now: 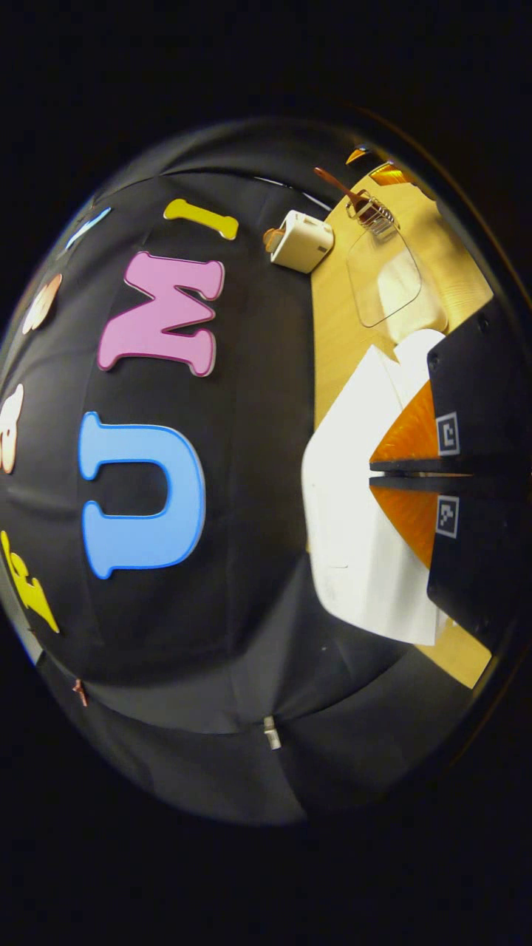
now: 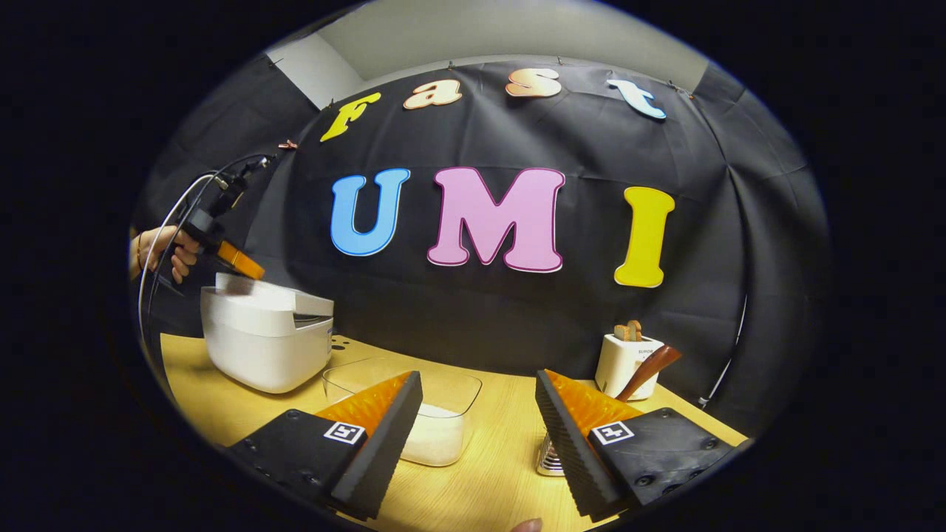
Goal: Close the left gripper, press the button to open the rice cooker; take a wooden spoon from the chopstick holder with the right hand, scoop a spoonful of rice and pour it into the rice cooker, then put the wooden spoon back into the chopstick holder.
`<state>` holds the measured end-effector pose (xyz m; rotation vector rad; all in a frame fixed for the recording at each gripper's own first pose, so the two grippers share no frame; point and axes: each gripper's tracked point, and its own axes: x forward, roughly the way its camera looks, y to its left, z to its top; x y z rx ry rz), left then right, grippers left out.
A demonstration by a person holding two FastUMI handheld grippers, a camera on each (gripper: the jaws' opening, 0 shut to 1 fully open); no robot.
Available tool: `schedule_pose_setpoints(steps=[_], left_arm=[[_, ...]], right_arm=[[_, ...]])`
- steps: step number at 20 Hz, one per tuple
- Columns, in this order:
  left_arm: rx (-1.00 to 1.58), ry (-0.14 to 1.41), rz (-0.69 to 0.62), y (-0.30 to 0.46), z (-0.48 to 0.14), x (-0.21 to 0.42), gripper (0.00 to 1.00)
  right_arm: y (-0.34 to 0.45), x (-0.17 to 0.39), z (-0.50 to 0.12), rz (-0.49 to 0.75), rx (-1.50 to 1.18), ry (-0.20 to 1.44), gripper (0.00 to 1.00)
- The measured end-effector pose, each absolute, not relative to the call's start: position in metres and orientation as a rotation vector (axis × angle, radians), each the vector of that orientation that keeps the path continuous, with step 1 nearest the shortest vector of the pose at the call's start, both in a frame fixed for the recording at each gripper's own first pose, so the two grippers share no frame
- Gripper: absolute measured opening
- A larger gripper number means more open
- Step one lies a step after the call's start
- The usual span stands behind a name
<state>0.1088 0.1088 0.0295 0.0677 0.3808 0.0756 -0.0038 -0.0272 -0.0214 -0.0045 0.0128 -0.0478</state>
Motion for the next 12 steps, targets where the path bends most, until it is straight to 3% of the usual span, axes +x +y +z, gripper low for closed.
schedule_pose_setpoints(steps=[6, 12], left_arm=[[0.236, 0.165, 0.135, 0.116, 0.092, 0.138, 0.05], [0.221, 0.047, 0.111, 0.100, 0.116, 0.147, 0.05]], right_arm=[[-0.029, -0.003, -0.021, -0.056, -0.004, 0.016, 0.95], [-0.032, -0.005, -0.017, -0.068, -0.011, 0.012, 0.95]])
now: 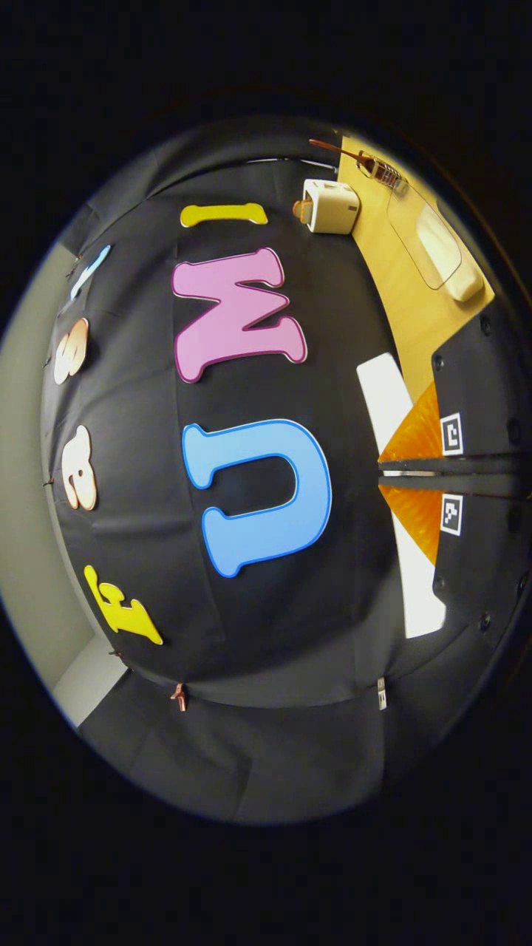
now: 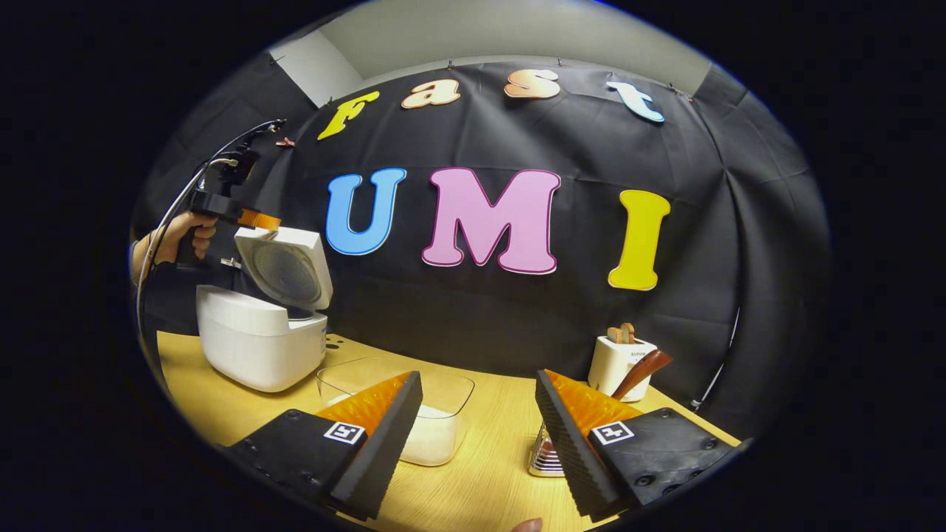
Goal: Close the left gripper, press the button to open the rice cooker; take a wooden spoon from the chopstick holder with the right hand, scoop a spoonful of rice and pour it into the rice cooker, then put the wooden spoon back into the chopstick holder.
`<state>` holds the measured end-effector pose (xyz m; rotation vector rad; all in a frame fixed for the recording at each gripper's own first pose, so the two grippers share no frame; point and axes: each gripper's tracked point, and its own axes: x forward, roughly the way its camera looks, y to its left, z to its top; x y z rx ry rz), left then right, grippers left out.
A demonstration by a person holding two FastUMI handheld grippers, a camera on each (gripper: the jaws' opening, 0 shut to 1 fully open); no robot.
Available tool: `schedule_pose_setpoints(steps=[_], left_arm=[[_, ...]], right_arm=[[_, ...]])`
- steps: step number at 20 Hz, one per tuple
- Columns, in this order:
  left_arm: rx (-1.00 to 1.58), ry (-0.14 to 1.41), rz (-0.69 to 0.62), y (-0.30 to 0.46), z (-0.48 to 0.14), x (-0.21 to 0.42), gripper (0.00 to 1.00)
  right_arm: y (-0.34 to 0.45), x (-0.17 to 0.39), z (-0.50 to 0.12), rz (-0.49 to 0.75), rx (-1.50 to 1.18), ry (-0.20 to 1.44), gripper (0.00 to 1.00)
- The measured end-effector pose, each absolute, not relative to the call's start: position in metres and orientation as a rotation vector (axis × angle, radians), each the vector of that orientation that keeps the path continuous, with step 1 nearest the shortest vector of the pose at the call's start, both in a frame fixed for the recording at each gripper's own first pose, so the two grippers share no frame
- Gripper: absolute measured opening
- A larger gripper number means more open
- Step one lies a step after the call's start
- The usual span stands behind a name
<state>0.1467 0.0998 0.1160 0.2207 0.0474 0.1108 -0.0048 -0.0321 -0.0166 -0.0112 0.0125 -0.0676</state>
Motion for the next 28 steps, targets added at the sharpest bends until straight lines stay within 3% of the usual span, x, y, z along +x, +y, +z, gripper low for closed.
schedule_pose_setpoints(steps=[8, 14, 16, 18, 21, 24, 28], left_arm=[[0.049, -0.005, 0.080, 0.083, 0.117, 0.111, 0.05], [0.001, 0.045, 0.061, 0.068, 0.072, 0.079, 0.06], [0.009, 0.054, 0.031, 0.050, 0.058, 0.068, 0.18], [0.021, 0.041, 0.007, 0.034, 0.052, 0.060, 0.37], [0.049, 0.064, -0.067, 0.002, 0.035, 0.046, 0.55], [0.059, 0.082, -0.109, -0.018, 0.019, 0.040, 0.65], [0.001, 0.120, -0.125, -0.030, -0.002, 0.038, 0.66]], right_arm=[[-0.048, -0.006, -0.016, -0.092, 0.032, 0.026, 0.95], [-0.115, -0.012, -0.019, -0.221, 0.075, 0.066, 0.95], [-0.137, -0.009, -0.028, -0.257, 0.093, 0.091, 0.95], [-0.155, 0.002, -0.043, -0.275, 0.129, 0.123, 0.95], [-0.175, 0.021, -0.072, -0.300, 0.183, 0.175, 0.88], [-0.181, 0.040, -0.095, -0.302, 0.225, 0.219, 0.87], [-0.180, 0.061, -0.114, -0.296, 0.205, 0.257, 0.84]])
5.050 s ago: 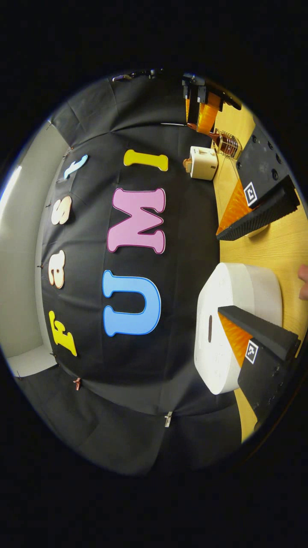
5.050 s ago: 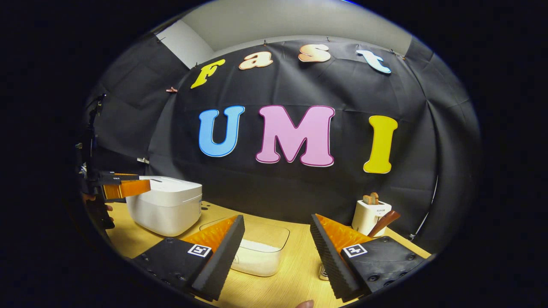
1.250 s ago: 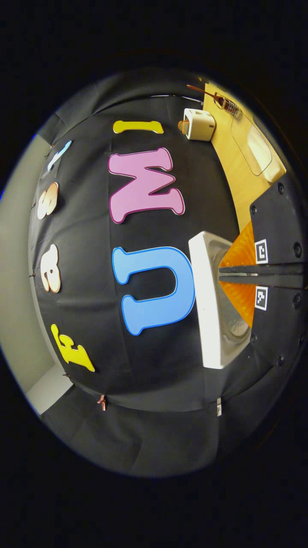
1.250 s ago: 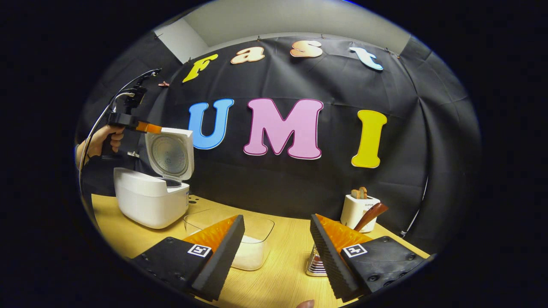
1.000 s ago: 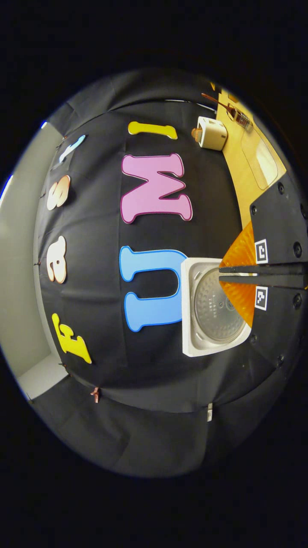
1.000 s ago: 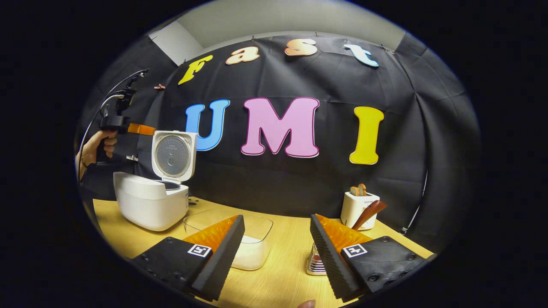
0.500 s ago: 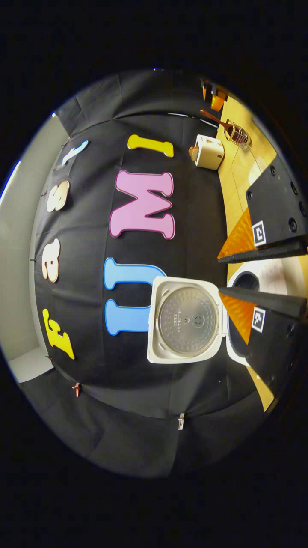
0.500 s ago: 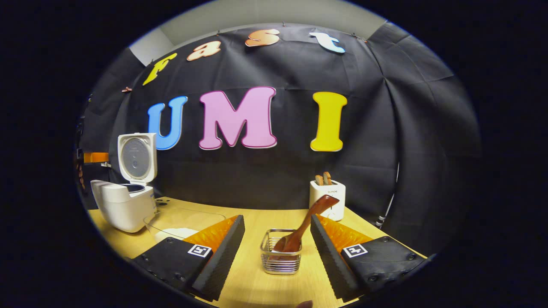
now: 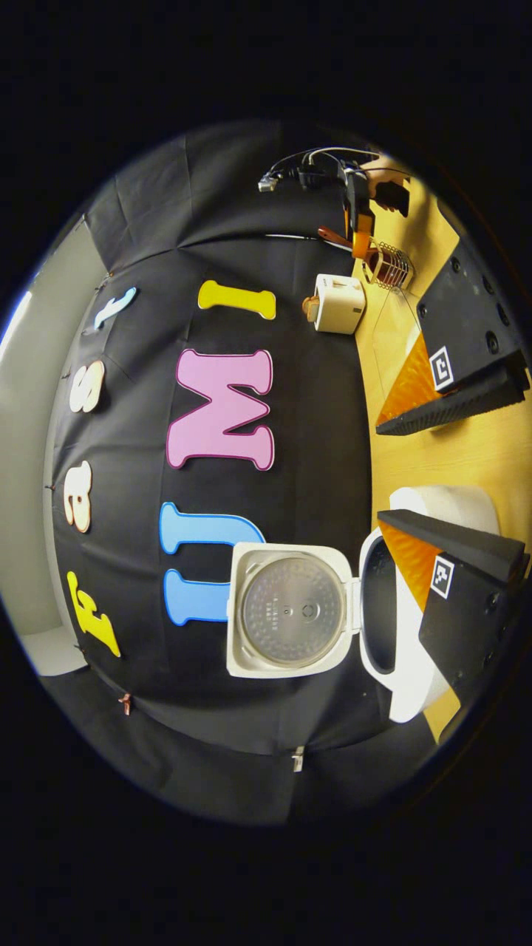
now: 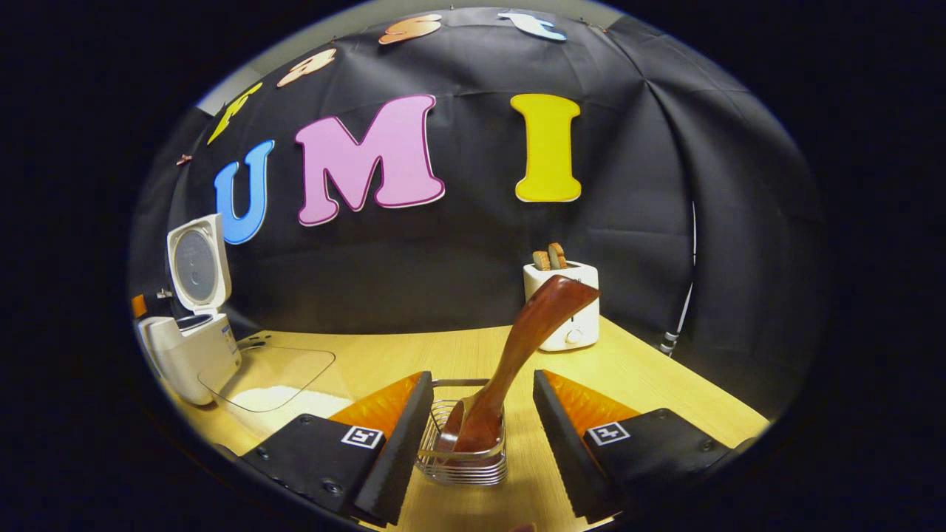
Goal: Close the left gripper, press the button to open the rice cooker; take a wooden spoon from the chopstick holder with the right hand, scoop a spoonful of rice and pour it into the rice cooker, then put the wooden spoon back into the chopstick holder.
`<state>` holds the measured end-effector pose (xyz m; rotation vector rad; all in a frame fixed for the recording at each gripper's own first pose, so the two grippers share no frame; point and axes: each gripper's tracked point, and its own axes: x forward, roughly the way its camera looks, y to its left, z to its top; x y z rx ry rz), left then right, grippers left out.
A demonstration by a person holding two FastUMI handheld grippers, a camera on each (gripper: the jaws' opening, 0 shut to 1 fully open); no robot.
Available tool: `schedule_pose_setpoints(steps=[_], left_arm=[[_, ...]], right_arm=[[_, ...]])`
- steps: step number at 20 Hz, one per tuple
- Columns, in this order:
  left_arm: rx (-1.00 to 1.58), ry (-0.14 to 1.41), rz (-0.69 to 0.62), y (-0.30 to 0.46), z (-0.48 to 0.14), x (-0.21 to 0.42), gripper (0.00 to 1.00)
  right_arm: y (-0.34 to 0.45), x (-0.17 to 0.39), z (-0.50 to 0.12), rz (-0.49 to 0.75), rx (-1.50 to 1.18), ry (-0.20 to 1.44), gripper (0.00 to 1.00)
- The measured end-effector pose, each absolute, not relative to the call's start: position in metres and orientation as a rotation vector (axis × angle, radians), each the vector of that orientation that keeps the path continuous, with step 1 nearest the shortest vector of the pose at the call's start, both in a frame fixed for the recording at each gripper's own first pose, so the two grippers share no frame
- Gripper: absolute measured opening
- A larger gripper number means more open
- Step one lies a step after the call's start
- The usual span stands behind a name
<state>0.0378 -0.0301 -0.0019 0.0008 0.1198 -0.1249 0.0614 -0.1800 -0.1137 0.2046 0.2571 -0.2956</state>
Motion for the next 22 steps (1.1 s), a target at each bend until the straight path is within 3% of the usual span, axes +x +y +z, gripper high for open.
schedule_pose_setpoints(steps=[13, 16, 17, 18, 22], left_arm=[[-0.010, 0.133, -0.078, -0.011, -0.011, 0.044, 0.66], [-0.009, 0.134, -0.075, -0.009, -0.012, 0.044, 0.66], [-0.010, 0.135, -0.072, -0.007, -0.013, 0.045, 0.66], [-0.011, 0.134, -0.073, -0.006, -0.013, 0.045, 0.66], [-0.011, 0.130, -0.070, -0.005, -0.012, 0.043, 0.66]], right_arm=[[-0.186, 0.089, -0.134, -0.293, 0.269, 0.279, 0.68], [-0.188, 0.089, -0.132, -0.291, 0.259, 0.270, 0.50], [-0.189, 0.087, -0.130, -0.292, 0.255, 0.266, 0.33], [-0.187, 0.087, -0.127, -0.286, 0.255, 0.257, 0.47], [-0.181, 0.084, -0.123, -0.260, 0.248, 0.247, 0.33]])
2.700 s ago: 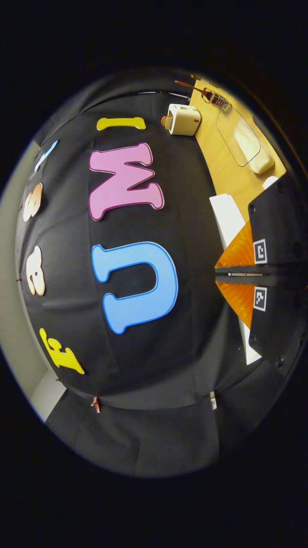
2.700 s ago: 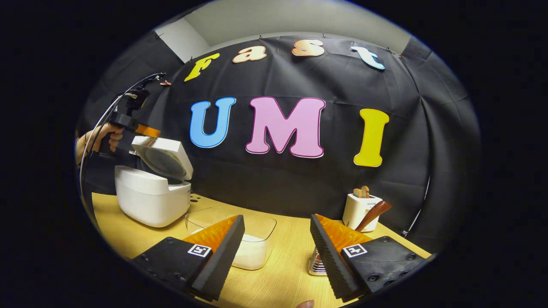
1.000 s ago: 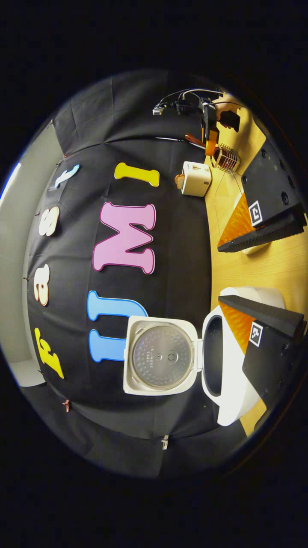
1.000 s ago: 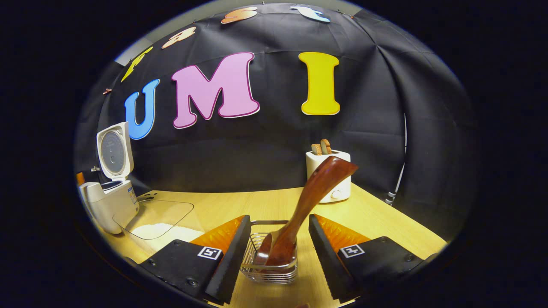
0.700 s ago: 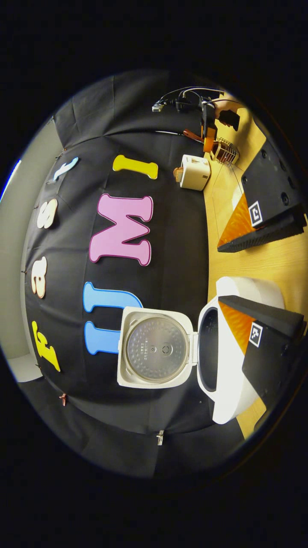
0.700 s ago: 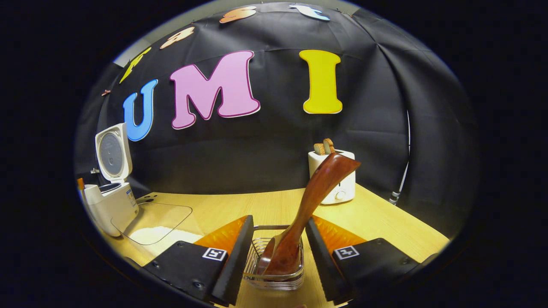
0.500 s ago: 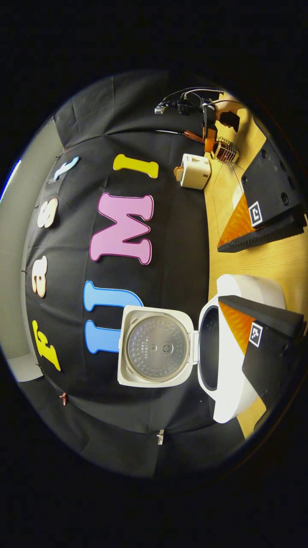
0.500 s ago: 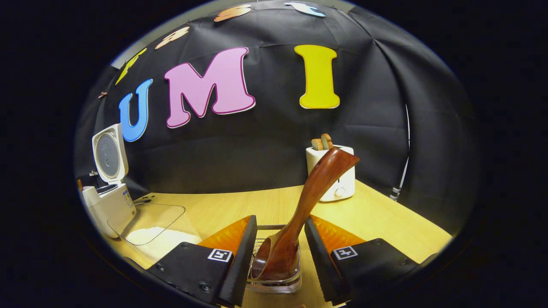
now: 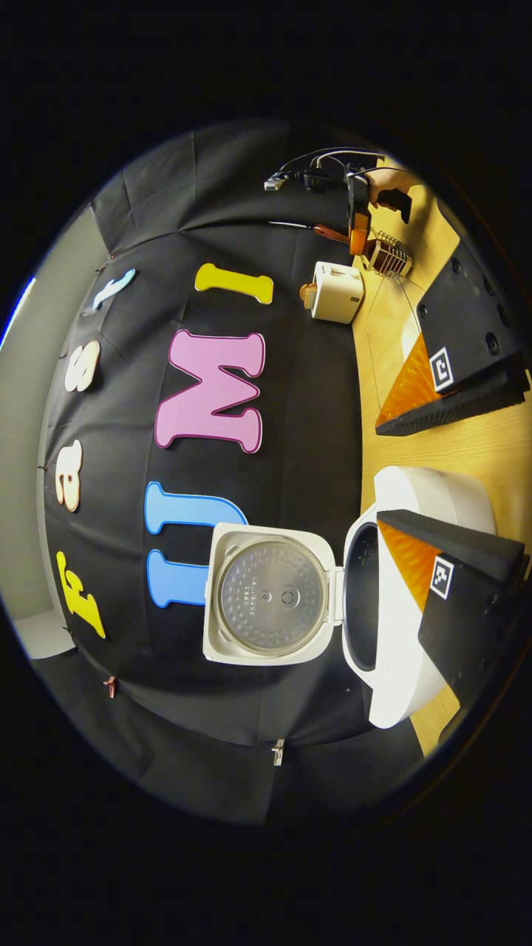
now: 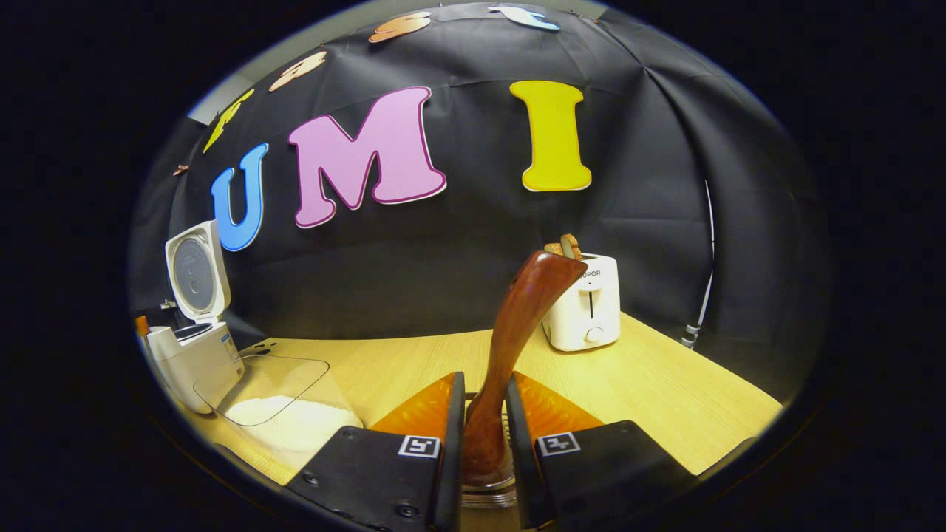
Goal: Close the left gripper, press the button to open the rice cooker; take a wooden spoon from the chopstick holder with the right hand, scoop a spoonful of rice and pour it into the rice cooker, then put the wooden spoon back into the chopstick holder.
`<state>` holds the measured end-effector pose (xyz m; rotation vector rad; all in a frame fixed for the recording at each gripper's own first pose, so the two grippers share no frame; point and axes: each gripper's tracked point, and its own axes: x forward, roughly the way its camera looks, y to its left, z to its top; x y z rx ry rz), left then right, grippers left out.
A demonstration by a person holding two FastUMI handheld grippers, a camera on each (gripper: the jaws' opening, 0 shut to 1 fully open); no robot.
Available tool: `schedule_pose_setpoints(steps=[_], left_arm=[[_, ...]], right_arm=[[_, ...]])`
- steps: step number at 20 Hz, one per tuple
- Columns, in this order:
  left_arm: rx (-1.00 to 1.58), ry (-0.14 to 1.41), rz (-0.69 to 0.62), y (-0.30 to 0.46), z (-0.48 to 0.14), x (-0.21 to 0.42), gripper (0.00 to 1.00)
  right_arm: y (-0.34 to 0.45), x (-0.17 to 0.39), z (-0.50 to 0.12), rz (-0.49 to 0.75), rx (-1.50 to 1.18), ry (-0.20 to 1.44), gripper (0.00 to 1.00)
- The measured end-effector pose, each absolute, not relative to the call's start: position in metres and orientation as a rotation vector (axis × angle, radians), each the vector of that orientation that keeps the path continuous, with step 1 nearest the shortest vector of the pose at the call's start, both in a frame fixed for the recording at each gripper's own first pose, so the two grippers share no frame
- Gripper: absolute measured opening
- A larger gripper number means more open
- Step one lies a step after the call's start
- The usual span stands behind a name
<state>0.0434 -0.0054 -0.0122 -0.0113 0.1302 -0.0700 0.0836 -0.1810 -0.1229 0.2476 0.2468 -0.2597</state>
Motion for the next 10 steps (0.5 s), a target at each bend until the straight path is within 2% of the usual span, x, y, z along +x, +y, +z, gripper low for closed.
schedule_pose_setpoints(steps=[1, 2, 3, 7, 8, 9, 10], left_arm=[[-0.011, 0.130, -0.069, -0.006, -0.012, 0.043, 0.66], [-0.009, 0.130, -0.068, -0.005, -0.012, 0.043, 0.66], [-0.008, 0.129, -0.067, -0.004, -0.012, 0.042, 0.66], [-0.009, 0.126, -0.066, -0.002, -0.012, 0.041, 0.66], [-0.008, 0.125, -0.066, -0.001, -0.011, 0.040, 0.66], [-0.008, 0.123, -0.065, 0.000, -0.011, 0.039, 0.66], [-0.008, 0.123, -0.065, 0.000, -0.011, 0.039, 0.66]], right_arm=[[-0.180, 0.083, -0.123, -0.257, 0.243, 0.248, 0.17], [-0.178, 0.083, -0.121, -0.244, 0.248, 0.245, 0.16], [-0.176, 0.084, -0.124, -0.240, 0.249, 0.249, 0.30], [-0.172, 0.091, -0.127, -0.232, 0.241, 0.251, 0.30], [-0.171, 0.090, -0.125, -0.223, 0.241, 0.254, 0.27], [-0.170, 0.090, -0.125, -0.219, 0.241, 0.252, 0.12], [-0.170, 0.091, -0.126, -0.217, 0.231, 0.257, 0.09]])
